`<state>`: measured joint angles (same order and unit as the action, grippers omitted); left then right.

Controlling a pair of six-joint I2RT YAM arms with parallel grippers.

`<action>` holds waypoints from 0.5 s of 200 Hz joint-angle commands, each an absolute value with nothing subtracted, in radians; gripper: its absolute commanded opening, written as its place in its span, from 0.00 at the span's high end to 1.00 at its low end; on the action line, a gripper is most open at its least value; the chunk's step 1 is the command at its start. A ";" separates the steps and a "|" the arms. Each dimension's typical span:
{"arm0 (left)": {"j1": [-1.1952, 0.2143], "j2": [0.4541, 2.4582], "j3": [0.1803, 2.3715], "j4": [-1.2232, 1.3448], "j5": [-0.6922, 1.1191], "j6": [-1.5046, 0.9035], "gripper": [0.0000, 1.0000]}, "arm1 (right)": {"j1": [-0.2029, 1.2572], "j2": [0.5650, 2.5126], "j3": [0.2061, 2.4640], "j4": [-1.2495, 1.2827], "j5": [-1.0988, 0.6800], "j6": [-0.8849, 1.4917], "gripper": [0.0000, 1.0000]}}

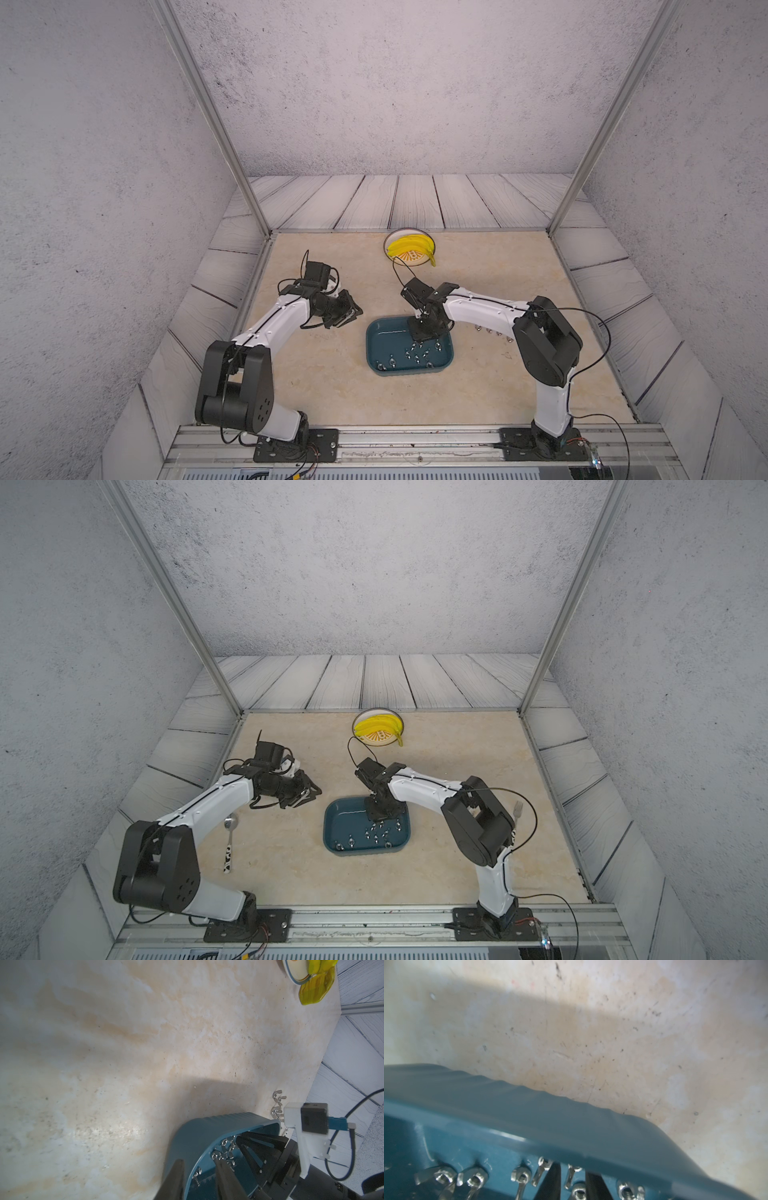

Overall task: Take out the wing nut from the storage box
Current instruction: Pick up the wing nut from the storage box.

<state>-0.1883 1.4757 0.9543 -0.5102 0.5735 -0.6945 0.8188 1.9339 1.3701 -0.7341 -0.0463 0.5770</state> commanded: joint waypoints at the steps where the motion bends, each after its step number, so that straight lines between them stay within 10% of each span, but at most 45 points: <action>1: -0.193 1.486 0.955 -0.502 0.586 -0.692 0.68 | 0.822 1.952 1.388 -0.773 -0.019 0.594 0.74; 100: -0.194 1.497 0.953 -0.494 0.588 -0.693 0.68 | 0.822 2.015 1.408 -0.754 -0.009 0.601 0.75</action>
